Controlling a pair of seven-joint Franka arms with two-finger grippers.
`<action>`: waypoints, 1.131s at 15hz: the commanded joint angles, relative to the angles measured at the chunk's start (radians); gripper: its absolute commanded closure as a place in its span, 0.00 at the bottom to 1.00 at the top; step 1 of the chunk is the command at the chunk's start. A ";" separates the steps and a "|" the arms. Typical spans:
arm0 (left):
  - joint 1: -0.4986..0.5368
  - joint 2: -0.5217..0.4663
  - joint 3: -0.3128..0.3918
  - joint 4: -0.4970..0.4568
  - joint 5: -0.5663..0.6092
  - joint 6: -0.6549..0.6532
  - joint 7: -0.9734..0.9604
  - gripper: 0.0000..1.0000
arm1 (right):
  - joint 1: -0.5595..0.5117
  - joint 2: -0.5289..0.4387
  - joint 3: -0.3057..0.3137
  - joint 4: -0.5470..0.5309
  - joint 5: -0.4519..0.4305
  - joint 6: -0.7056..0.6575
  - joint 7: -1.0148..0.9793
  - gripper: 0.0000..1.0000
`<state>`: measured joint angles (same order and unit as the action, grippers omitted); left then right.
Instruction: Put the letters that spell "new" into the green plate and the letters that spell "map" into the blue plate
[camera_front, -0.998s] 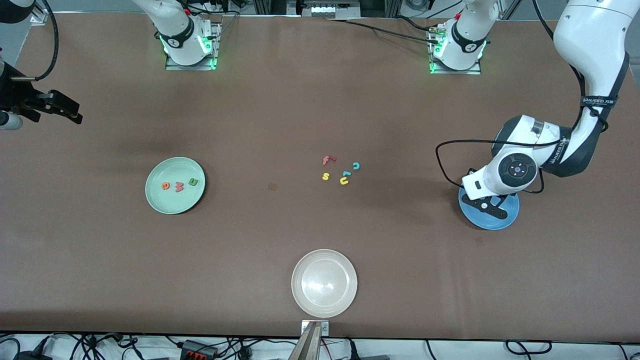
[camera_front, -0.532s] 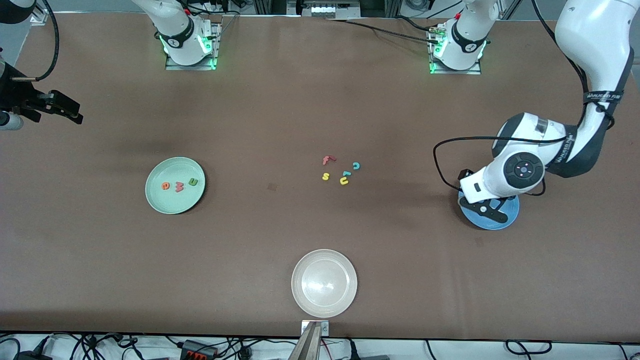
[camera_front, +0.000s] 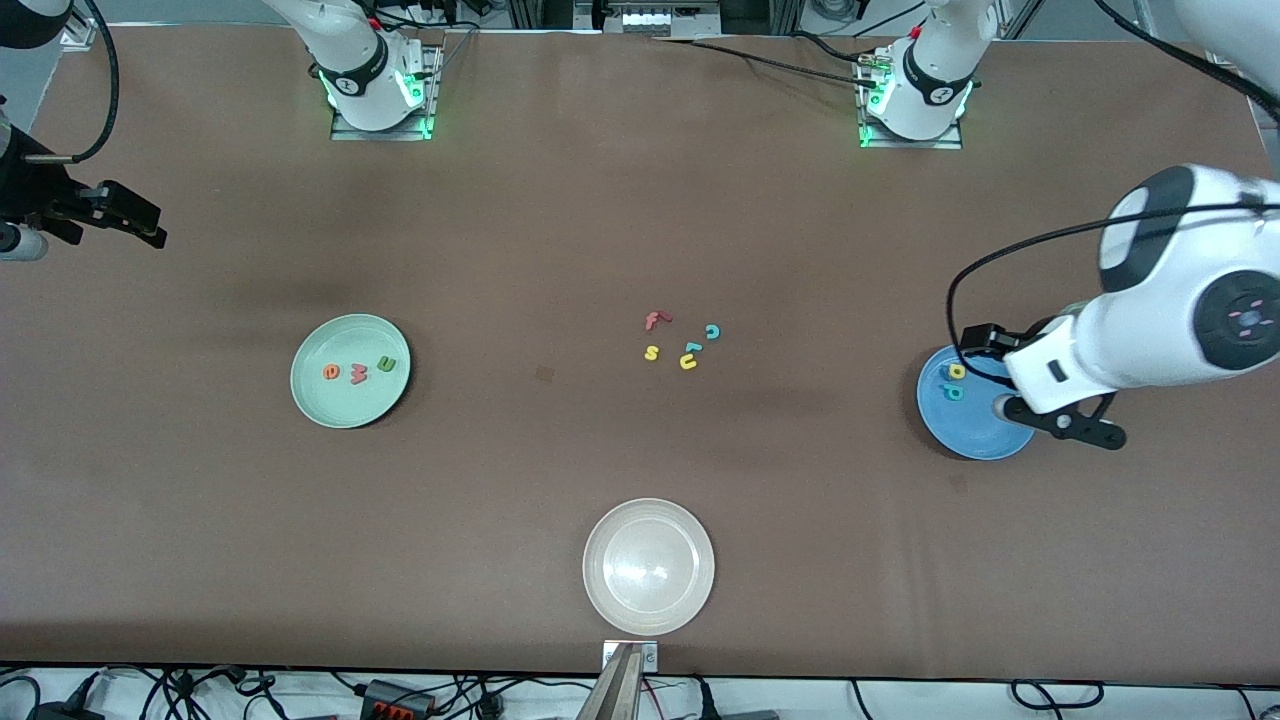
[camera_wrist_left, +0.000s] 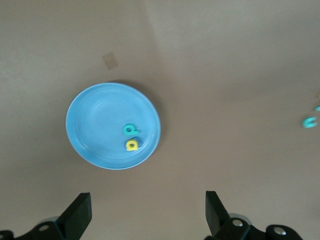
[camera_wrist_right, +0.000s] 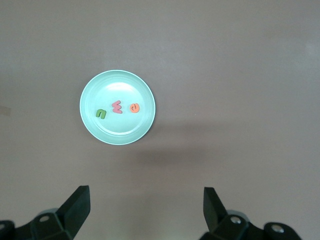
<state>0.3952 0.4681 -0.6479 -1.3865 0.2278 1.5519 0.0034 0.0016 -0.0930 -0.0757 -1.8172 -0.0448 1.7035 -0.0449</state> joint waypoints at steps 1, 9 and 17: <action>-0.009 -0.103 0.063 0.006 -0.091 -0.024 -0.002 0.00 | 0.003 -0.016 -0.009 0.002 -0.004 -0.002 0.002 0.00; -0.410 -0.373 0.632 -0.149 -0.297 -0.049 0.000 0.00 | 0.001 -0.024 -0.009 0.039 -0.006 -0.004 0.028 0.00; -0.466 -0.513 0.663 -0.333 -0.277 0.099 0.000 0.00 | 0.008 -0.056 -0.003 0.045 0.035 -0.035 0.123 0.00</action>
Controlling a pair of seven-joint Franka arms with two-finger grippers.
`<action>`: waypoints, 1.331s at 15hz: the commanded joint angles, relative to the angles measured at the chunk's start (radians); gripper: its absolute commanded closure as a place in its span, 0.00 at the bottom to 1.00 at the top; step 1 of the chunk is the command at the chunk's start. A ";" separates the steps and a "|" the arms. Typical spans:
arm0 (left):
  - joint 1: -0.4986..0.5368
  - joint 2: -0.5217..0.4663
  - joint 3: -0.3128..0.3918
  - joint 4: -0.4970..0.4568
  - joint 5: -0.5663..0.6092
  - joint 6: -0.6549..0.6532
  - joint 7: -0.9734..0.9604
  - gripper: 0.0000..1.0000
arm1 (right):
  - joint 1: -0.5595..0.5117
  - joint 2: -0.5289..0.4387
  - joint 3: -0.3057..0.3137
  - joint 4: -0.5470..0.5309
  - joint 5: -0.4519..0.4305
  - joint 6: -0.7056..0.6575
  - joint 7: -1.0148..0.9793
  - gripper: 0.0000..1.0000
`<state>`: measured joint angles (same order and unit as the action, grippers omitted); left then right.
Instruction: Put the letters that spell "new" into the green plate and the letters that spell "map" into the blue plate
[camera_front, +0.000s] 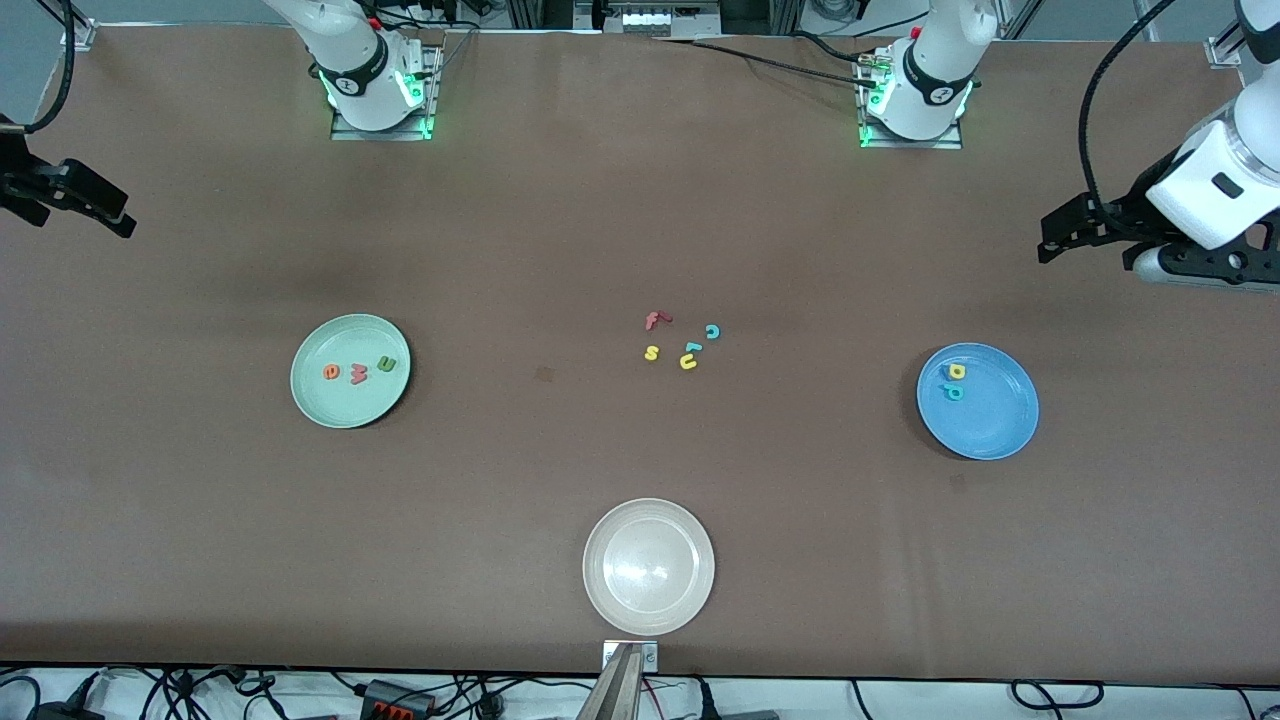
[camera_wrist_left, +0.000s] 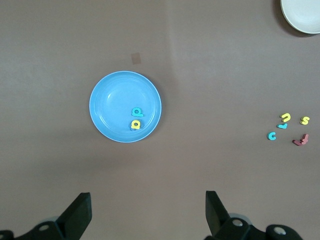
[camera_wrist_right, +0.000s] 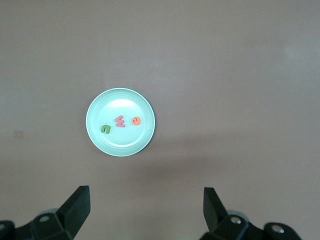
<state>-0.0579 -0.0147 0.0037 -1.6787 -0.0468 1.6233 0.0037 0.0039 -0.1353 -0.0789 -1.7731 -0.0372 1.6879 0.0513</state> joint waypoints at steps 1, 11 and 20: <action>-0.010 -0.031 0.003 -0.041 -0.002 0.026 -0.001 0.00 | 0.005 -0.014 0.002 0.009 0.046 -0.020 0.025 0.00; 0.021 -0.022 -0.028 -0.026 -0.002 0.015 0.009 0.00 | -0.001 0.037 0.018 0.176 0.036 -0.025 -0.001 0.00; 0.021 -0.021 -0.030 -0.022 -0.002 0.015 0.009 0.00 | -0.064 0.151 0.036 0.311 0.049 -0.093 -0.004 0.00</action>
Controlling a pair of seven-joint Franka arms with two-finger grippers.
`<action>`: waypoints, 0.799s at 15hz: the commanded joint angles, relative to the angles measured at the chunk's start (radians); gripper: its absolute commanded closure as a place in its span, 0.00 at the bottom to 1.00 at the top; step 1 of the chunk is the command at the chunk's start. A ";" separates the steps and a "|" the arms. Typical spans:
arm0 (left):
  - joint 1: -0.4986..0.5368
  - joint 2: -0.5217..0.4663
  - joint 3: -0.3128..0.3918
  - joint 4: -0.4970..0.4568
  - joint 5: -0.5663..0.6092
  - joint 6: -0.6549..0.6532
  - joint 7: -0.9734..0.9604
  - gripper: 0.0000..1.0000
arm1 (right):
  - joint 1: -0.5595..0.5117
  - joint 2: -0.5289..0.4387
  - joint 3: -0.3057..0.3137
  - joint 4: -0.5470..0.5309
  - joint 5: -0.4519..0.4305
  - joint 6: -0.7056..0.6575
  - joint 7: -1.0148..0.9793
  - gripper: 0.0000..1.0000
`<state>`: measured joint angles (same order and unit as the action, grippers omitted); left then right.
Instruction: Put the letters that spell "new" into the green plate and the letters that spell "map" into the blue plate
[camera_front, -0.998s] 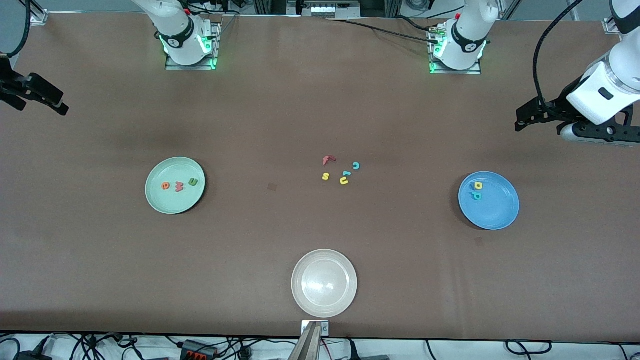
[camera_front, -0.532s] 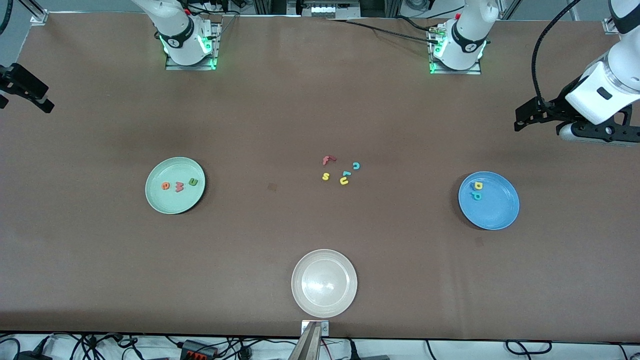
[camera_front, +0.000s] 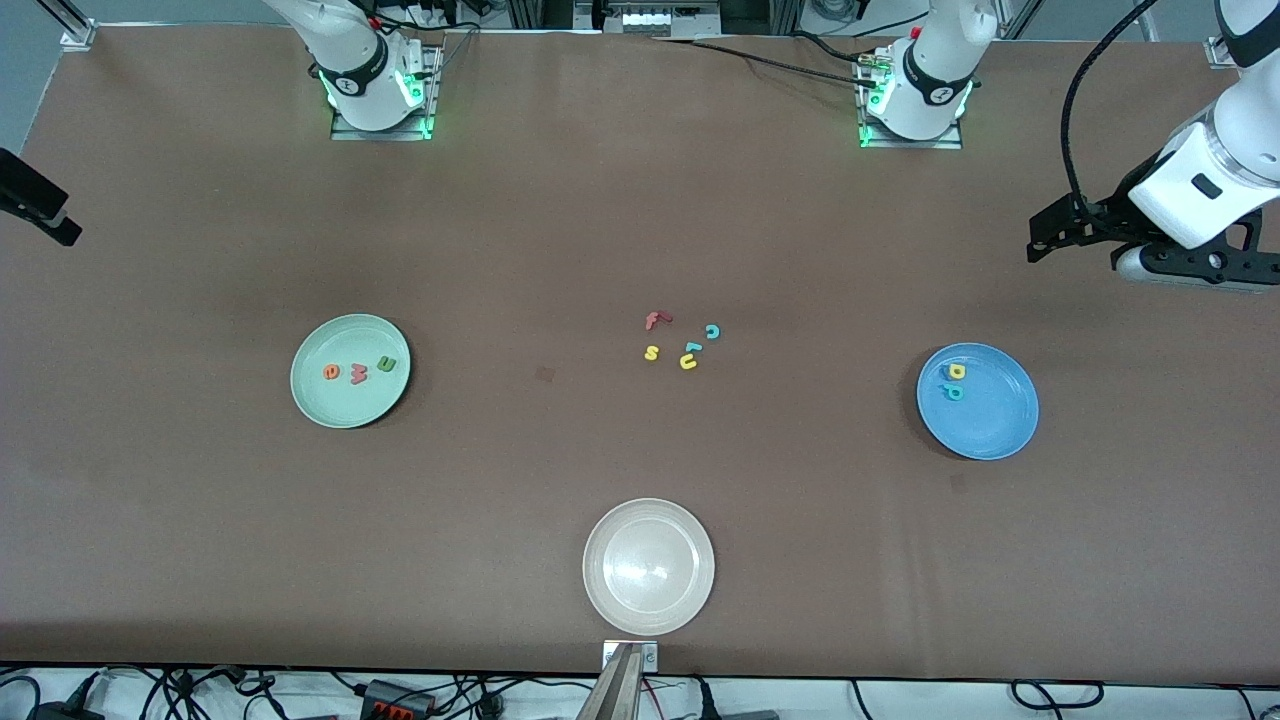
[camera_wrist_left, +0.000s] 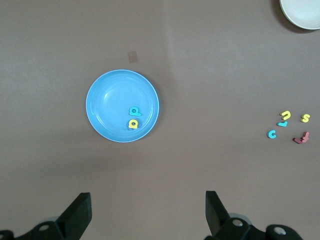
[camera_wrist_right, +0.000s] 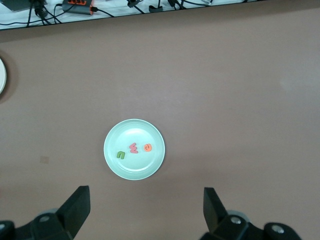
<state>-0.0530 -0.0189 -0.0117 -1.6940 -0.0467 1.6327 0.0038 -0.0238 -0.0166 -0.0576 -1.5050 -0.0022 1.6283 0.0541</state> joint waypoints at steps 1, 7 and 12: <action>0.016 -0.016 -0.014 -0.007 -0.002 0.004 0.008 0.00 | -0.038 0.032 0.013 0.043 0.010 -0.033 -0.008 0.00; 0.016 -0.016 -0.014 -0.007 -0.002 -0.007 0.010 0.00 | -0.019 0.027 0.019 0.042 0.002 -0.036 -0.013 0.00; 0.016 -0.016 -0.013 -0.007 -0.002 -0.007 0.010 0.00 | -0.018 0.038 0.018 0.037 -0.045 -0.030 -0.046 0.00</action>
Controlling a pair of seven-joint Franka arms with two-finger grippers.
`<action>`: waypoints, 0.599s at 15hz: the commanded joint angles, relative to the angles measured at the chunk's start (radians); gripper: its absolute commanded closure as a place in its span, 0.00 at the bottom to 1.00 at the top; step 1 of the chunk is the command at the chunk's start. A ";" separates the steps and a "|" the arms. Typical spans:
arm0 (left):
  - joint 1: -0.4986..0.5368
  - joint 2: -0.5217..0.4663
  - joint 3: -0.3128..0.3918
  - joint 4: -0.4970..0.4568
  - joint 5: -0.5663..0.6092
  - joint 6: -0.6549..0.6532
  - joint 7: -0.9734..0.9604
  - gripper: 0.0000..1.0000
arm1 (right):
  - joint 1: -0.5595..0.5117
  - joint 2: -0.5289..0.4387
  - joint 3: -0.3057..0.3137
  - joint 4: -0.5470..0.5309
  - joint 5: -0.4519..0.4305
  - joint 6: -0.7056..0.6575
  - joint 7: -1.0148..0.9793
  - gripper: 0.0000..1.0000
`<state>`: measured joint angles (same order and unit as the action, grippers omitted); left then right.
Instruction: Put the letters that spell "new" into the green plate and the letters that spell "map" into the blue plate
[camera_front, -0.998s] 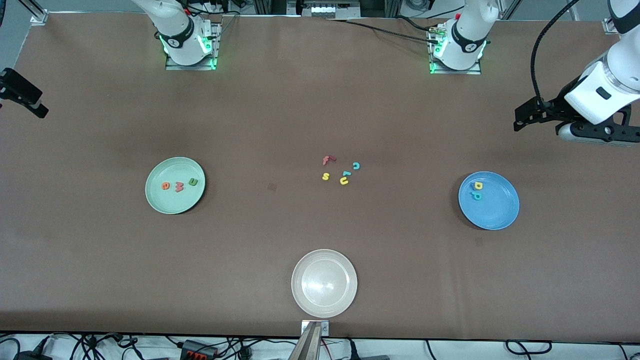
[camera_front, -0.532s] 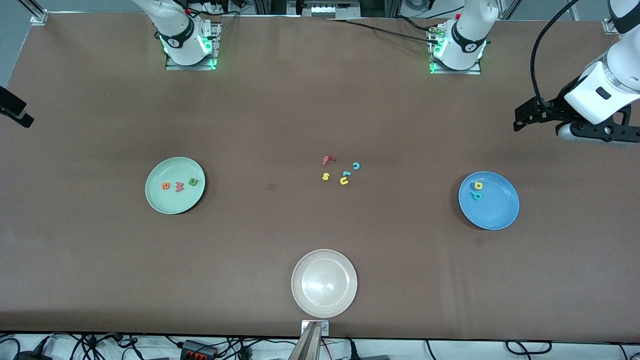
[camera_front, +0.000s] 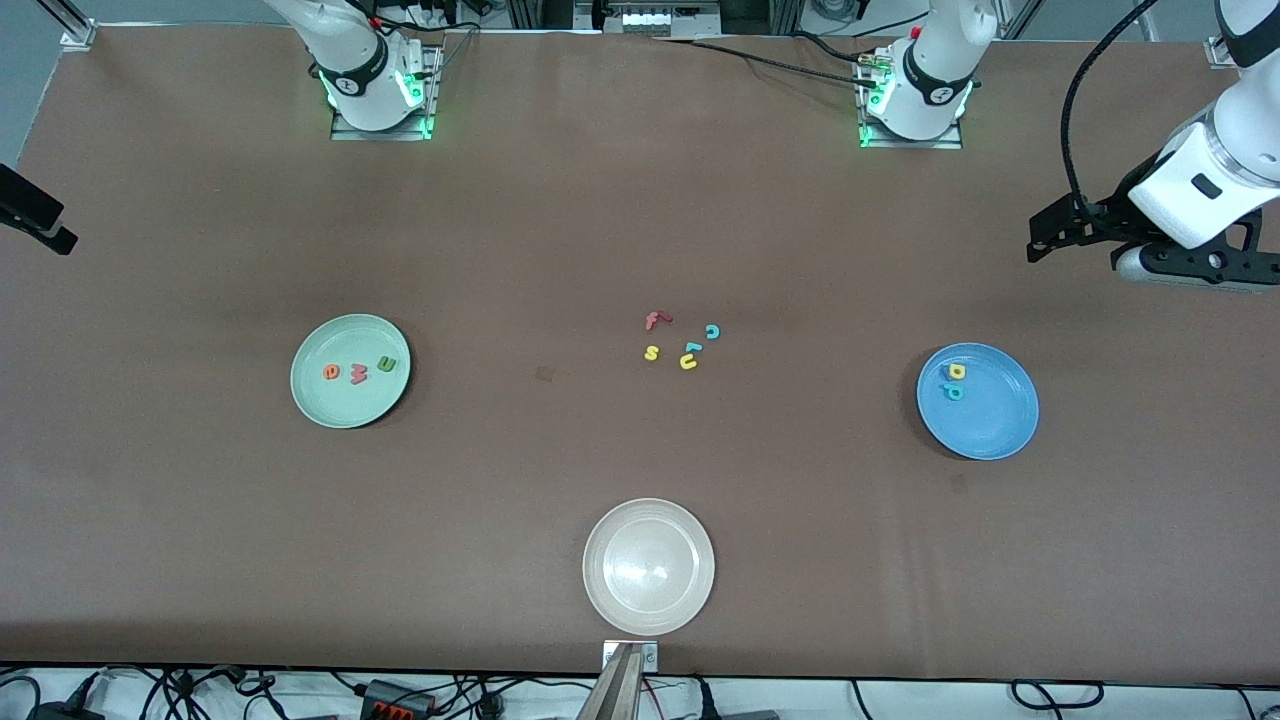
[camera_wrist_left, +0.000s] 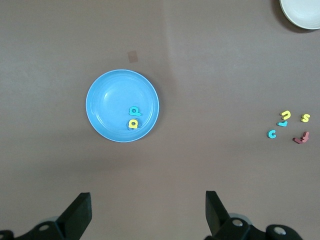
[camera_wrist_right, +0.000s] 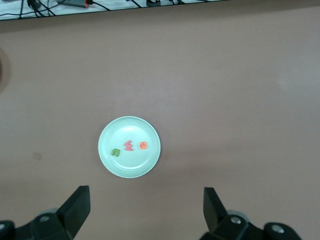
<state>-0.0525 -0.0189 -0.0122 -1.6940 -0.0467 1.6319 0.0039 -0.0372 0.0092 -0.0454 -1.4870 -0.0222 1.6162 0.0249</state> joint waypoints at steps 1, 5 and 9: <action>0.016 -0.016 -0.012 -0.007 -0.002 -0.006 0.010 0.00 | -0.004 0.012 0.006 0.017 -0.025 -0.019 -0.014 0.00; 0.017 -0.016 -0.012 -0.007 -0.002 -0.007 0.010 0.00 | -0.009 0.023 0.006 0.016 -0.025 -0.021 -0.011 0.00; 0.017 -0.016 -0.012 -0.007 -0.002 -0.007 0.010 0.00 | -0.004 0.023 0.006 0.016 -0.025 -0.024 -0.016 0.00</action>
<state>-0.0512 -0.0189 -0.0122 -1.6941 -0.0467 1.6318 0.0039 -0.0381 0.0308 -0.0455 -1.4871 -0.0361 1.6134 0.0244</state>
